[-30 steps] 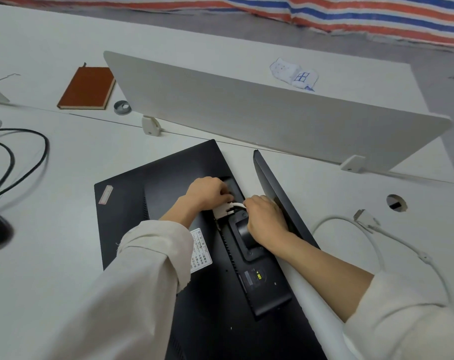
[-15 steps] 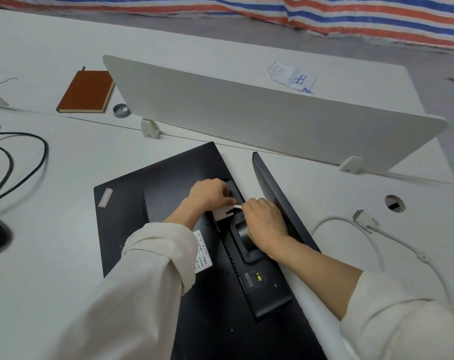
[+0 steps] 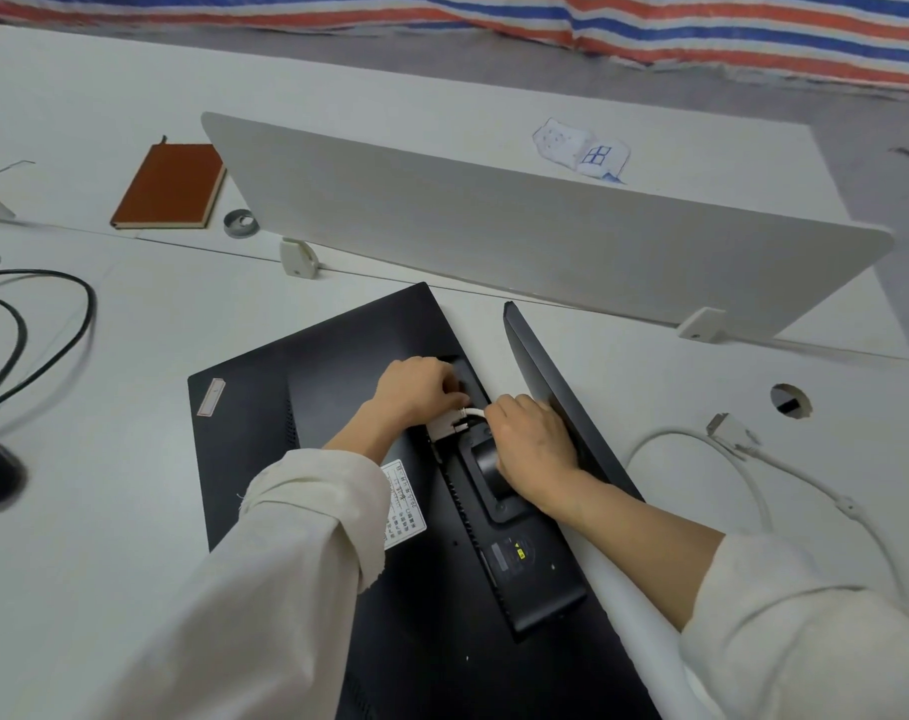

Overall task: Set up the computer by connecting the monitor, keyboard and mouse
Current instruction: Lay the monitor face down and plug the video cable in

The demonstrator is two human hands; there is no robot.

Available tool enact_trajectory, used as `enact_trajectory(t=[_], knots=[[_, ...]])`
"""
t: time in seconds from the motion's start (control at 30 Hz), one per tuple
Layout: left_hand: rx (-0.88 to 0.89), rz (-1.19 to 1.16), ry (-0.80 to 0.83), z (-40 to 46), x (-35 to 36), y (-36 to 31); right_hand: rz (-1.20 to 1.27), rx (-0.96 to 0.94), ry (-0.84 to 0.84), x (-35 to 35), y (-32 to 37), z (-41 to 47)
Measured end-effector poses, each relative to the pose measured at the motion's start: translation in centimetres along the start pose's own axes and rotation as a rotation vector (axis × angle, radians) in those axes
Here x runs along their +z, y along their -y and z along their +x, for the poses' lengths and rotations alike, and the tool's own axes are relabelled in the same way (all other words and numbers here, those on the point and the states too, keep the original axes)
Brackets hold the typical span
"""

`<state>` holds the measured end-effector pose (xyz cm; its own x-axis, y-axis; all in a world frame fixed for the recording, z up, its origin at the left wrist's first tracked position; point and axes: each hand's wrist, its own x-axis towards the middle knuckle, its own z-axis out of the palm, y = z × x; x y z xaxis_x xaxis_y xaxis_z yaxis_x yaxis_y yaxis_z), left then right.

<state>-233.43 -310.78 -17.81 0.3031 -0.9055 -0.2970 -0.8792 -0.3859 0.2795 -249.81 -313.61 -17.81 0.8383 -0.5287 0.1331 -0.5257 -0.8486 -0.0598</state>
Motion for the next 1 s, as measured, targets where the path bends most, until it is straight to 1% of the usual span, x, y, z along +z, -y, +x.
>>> enact_trajectory(t=[0.1, 0.23, 0.33, 0.43, 0.63, 0.73, 0.83, 1.0], knots=[[-0.024, -0.043, -0.012, 0.3, -0.1, -0.2, 0.007, -0.002, -0.021, 0.0, -0.1, -0.1], [0.015, -0.020, 0.017, 0.3, -0.2, 0.0, 0.022, -0.005, -0.026, 0.2, -0.1, 0.1], [0.023, -0.024, 0.006, 0.2, -0.1, 0.4, 0.025, -0.004, -0.019, 0.1, -0.1, 0.2], [-0.011, -0.067, -0.005, 0.1, -0.2, 0.3, 0.023, -0.003, -0.001, -0.1, -0.1, 0.2], [-0.011, -0.039, 0.073, 0.4, -0.6, 0.3, 0.013, -0.002, 0.044, -0.2, 0.0, 0.1], [0.028, -0.117, 0.047, 0.1, -0.7, 0.4, 0.006, 0.001, 0.057, -0.2, -0.1, 0.1], [0.020, -0.177, -0.002, -0.2, -0.8, 0.5, 0.011, 0.006, 0.055, -0.2, -0.1, 0.1], [0.044, -0.159, 0.024, -0.7, 0.0, 1.1, 0.015, 0.011, 0.052, -0.1, -0.3, 0.1]])
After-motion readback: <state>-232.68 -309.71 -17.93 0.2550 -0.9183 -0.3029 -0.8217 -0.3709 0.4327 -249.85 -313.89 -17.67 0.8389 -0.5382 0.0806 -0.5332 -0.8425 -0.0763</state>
